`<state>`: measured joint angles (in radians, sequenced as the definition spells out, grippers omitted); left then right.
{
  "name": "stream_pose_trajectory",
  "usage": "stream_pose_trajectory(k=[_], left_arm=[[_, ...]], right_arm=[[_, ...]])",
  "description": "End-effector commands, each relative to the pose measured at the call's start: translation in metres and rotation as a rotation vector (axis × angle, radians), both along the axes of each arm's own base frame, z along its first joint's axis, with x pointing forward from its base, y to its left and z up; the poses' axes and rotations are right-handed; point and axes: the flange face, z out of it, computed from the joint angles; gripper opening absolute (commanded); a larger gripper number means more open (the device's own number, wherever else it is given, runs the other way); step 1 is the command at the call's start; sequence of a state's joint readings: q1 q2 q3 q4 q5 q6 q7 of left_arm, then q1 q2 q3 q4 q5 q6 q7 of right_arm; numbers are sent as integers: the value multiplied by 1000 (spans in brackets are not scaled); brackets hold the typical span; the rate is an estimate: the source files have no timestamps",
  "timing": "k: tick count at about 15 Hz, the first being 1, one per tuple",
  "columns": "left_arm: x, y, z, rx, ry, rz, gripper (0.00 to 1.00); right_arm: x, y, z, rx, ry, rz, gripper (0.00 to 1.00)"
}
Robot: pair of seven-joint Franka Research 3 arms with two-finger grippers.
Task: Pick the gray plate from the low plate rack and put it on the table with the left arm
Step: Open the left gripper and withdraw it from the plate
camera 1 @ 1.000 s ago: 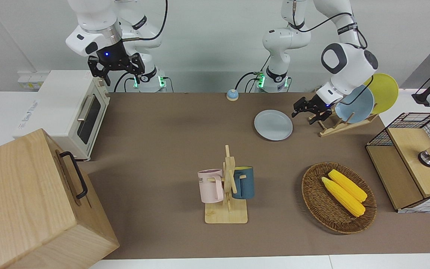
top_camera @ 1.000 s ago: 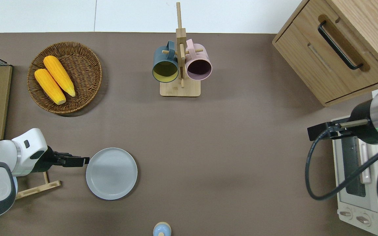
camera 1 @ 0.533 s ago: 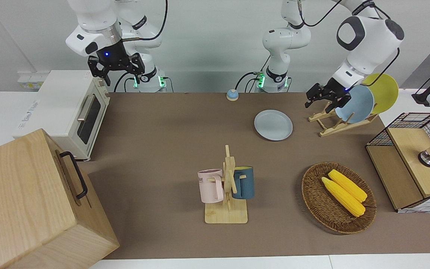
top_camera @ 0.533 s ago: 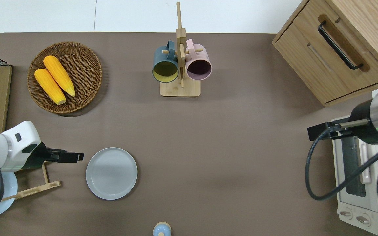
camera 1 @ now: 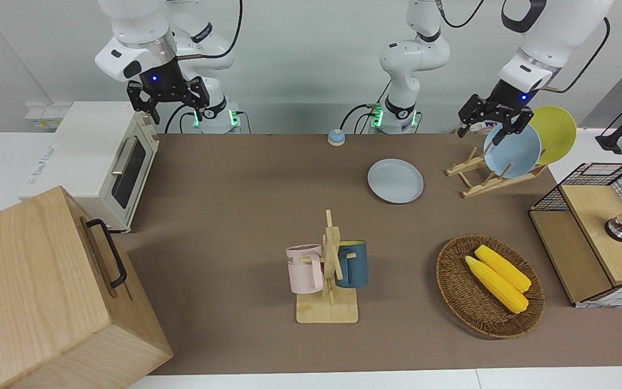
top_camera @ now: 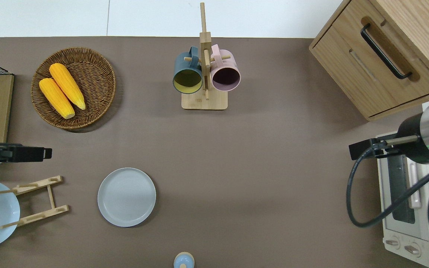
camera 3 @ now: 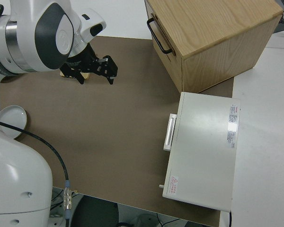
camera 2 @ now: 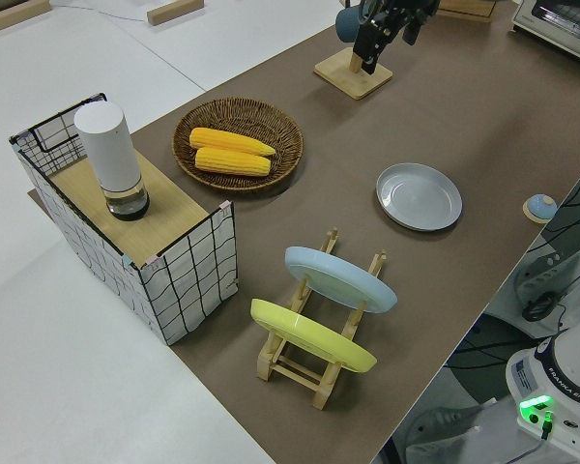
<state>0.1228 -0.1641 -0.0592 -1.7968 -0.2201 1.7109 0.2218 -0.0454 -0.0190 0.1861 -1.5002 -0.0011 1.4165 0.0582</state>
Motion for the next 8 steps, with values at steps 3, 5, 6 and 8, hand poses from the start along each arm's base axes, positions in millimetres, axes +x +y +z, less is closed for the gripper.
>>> stream_pose_trajectory(k=[3, 5, 6, 8], left_arm=[[-6, -6, 35, 121, 33, 27, 993], [-7, -19, 31, 204, 54, -10, 991], [-7, -29, 29, 248, 57, -32, 991], [-9, -40, 27, 273, 73, -47, 991]], right_arm=[[-2, -1, 3, 9, 7, -2, 987], [-2, -1, 3, 9, 7, -2, 990], [-2, -1, 3, 9, 7, -3, 990], [-2, -1, 3, 9, 7, -3, 990]])
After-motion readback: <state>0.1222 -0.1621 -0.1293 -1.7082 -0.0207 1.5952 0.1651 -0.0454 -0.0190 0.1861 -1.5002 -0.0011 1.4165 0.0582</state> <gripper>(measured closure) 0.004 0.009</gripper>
